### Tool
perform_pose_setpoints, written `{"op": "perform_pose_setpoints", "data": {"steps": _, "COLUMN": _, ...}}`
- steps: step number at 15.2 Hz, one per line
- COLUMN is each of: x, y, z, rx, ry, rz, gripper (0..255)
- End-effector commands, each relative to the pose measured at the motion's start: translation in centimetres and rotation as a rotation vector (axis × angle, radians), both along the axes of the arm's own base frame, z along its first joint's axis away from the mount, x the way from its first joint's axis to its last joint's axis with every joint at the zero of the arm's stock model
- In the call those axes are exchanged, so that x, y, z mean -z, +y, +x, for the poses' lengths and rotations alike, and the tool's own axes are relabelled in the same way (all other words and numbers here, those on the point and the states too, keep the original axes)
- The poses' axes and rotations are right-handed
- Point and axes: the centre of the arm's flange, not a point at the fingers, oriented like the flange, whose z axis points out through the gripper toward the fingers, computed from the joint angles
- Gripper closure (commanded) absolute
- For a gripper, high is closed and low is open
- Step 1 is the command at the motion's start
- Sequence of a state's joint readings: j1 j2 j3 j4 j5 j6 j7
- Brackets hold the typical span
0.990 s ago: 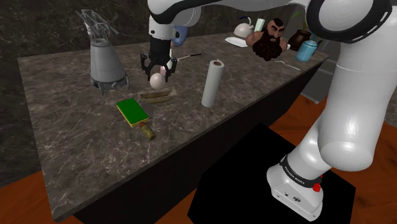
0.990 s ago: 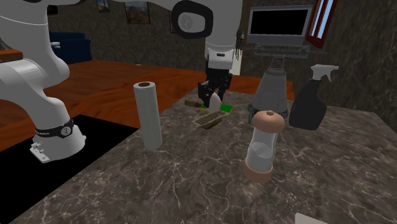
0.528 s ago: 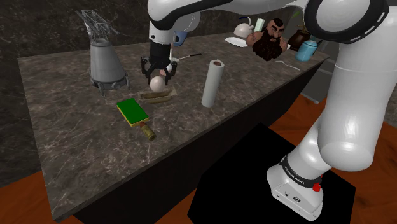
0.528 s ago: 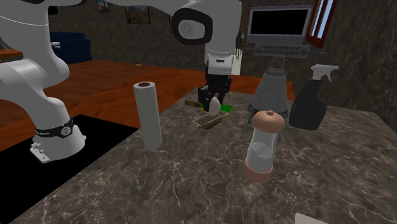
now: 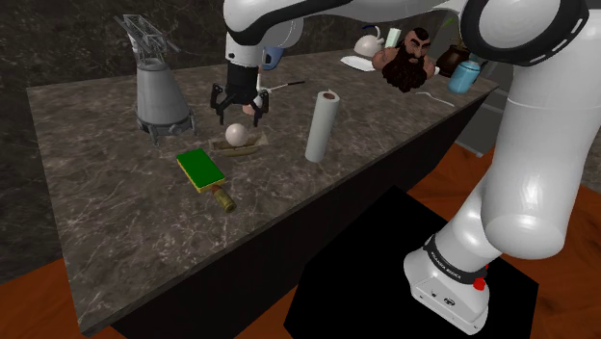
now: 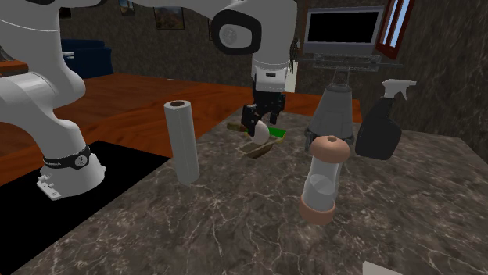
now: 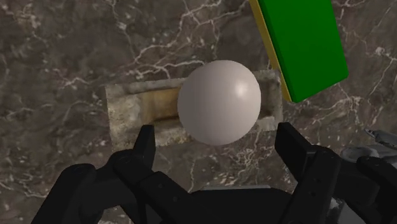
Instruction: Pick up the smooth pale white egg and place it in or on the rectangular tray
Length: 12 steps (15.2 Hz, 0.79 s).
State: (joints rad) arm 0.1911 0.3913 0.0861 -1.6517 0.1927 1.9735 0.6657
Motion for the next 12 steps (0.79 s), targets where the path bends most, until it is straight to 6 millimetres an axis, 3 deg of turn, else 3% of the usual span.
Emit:
{"op": "perform_pose_setpoints", "data": {"steps": 1, "x": -1.3, "y": -0.2, "z": 0.1, "rx": 0.000, "ry": 0.000, "rz": 0.000, "gripper": 0}}
{"op": "perform_pose_setpoints", "data": {"steps": 4, "x": -4.9, "y": -0.9, "z": 0.6, "rx": 0.000, "ry": 0.000, "rz": 0.000, "gripper": 0}}
{"op": "perform_pose_setpoints", "data": {"steps": 12, "x": -4.9, "y": -0.9, "z": 0.6, "rx": 0.000, "ry": 0.000, "rz": 0.000, "gripper": 0}}
